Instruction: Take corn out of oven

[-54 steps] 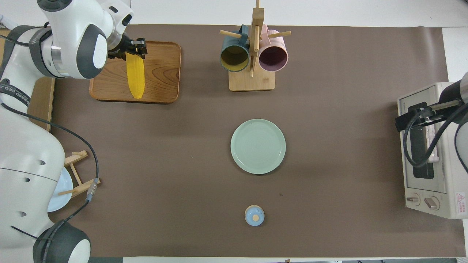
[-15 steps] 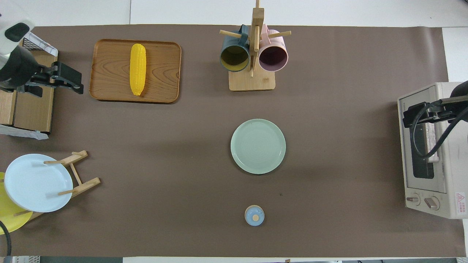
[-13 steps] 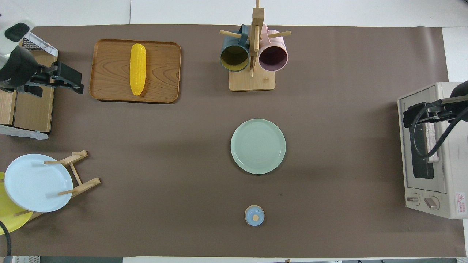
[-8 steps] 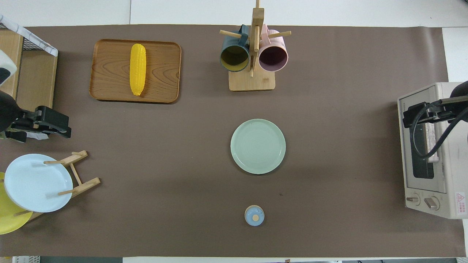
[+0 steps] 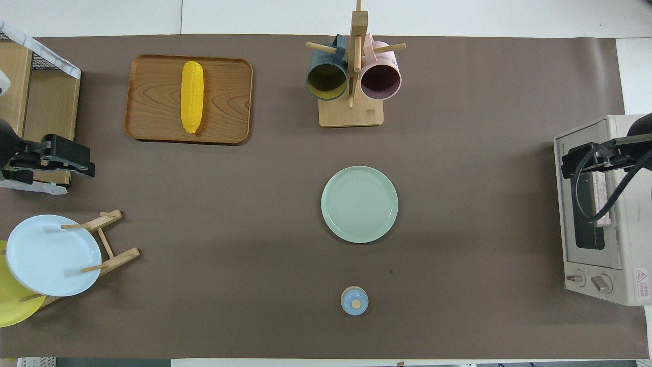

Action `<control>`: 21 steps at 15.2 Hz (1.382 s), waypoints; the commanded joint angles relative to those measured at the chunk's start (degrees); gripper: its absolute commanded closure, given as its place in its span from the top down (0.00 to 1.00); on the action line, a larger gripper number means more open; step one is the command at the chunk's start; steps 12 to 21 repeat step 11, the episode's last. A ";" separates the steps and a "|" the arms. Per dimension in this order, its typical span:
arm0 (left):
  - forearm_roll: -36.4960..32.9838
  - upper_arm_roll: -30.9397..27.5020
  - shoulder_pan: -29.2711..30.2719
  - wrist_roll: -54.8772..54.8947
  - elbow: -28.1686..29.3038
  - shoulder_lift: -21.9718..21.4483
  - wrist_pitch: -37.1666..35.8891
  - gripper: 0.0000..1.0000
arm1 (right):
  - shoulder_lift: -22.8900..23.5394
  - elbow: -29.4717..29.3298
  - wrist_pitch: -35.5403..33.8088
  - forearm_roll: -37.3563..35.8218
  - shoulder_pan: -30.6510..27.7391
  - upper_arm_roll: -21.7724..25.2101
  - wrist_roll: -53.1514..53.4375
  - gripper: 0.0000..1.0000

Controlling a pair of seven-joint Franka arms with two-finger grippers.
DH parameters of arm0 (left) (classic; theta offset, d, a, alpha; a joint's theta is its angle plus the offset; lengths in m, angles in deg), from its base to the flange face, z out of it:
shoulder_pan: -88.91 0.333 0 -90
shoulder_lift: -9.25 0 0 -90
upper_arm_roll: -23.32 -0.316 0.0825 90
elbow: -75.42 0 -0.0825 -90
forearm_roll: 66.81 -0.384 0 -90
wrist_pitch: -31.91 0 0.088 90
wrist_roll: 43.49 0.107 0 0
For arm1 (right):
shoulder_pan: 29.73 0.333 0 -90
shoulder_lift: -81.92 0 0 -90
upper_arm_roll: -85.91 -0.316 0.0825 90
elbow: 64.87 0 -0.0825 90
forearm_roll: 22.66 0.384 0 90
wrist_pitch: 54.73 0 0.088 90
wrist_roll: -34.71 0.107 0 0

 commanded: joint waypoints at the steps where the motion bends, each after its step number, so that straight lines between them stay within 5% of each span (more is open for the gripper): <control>1: 0.80 0.88 1.17 -0.02 0.52 0.27 1.34 1.00 | -0.34 -0.17 -0.78 1.67 -0.66 -0.31 0.75 1.00; 21: 0.71 3.25 3.72 0.42 0.52 -0.17 1.17 1.00 | -0.34 -0.17 -0.78 1.67 -0.66 -0.31 0.75 1.00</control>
